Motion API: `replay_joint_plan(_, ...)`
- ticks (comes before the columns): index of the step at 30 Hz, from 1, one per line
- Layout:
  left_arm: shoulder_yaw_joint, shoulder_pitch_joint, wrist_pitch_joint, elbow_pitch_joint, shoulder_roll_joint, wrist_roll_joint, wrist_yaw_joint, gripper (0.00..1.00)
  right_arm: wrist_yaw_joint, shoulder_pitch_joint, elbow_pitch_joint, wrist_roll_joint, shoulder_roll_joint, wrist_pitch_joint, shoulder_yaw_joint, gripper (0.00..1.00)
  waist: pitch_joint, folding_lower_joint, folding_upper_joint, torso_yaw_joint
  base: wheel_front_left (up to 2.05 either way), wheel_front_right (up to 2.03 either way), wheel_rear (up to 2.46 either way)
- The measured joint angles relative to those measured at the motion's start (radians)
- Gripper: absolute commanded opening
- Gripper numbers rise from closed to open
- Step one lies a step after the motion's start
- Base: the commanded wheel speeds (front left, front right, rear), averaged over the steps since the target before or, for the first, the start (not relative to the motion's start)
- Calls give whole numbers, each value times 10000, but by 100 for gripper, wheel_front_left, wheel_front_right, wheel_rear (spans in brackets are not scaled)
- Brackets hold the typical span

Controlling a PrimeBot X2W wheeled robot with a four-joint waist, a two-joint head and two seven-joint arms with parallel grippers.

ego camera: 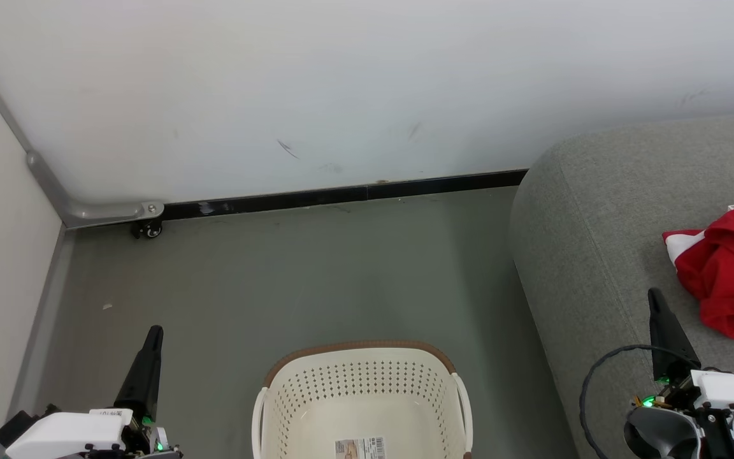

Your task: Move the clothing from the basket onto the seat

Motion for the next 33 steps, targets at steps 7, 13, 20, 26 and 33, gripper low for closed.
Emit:
replay_joint_plan(7,0,0,-8,-2,0,0,0,0,2,0,0,0,2,6,-6,0,0,0,0,0,0,0,0)
replay_joint_plan(13,0,0,-8,-4,0,0,0,0,0,-1,2,0,2,12,-12,0,0,0,0,0,0,0,0)
replay_joint_plan(20,0,0,-8,-4,0,0,0,0,0,-1,2,0,6,13,-17,0,0,0,0,0,0,0,0)
replay_joint_plan(26,-2,0,-8,-6,0,0,0,0,2,-1,2,-2,8,13,-23,0,0,0,0,0,0,0,0)
replay_joint_plan(33,-2,0,-8,-6,0,0,0,0,0,-1,2,-2,10,13,-29,0,0,0,0,0,0,0,0)
